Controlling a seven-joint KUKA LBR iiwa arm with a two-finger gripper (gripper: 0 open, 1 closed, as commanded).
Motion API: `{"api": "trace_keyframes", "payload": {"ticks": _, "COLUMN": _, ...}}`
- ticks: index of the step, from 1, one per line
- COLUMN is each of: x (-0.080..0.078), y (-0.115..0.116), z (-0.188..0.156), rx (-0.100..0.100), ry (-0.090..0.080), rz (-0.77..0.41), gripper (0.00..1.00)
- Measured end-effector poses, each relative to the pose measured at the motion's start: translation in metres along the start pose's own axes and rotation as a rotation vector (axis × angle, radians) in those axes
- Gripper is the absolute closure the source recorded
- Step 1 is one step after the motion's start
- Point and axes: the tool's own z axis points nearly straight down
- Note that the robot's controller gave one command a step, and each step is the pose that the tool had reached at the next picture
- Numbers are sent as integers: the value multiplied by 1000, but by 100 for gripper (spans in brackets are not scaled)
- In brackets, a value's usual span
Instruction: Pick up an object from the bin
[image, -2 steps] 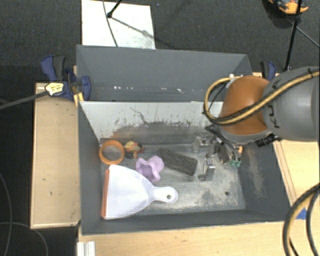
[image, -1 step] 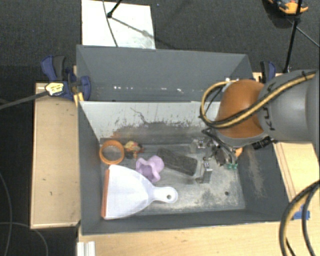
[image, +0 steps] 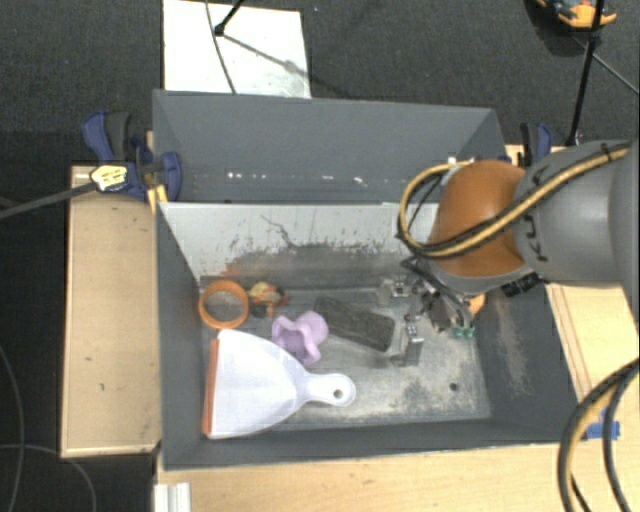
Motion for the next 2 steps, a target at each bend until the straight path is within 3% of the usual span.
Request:
{"api": "trace_keyframes", "payload": {"ticks": 1, "x": 0, "y": 6, "z": 8, "rx": -2, "ry": 3, "rz": 9, "gripper": 0}}
{"api": "trace_keyframes", "payload": {"ticks": 2, "x": -2, "y": 9, "z": 15, "rx": 0, "ry": 3, "rz": 190, "gripper": 100}}
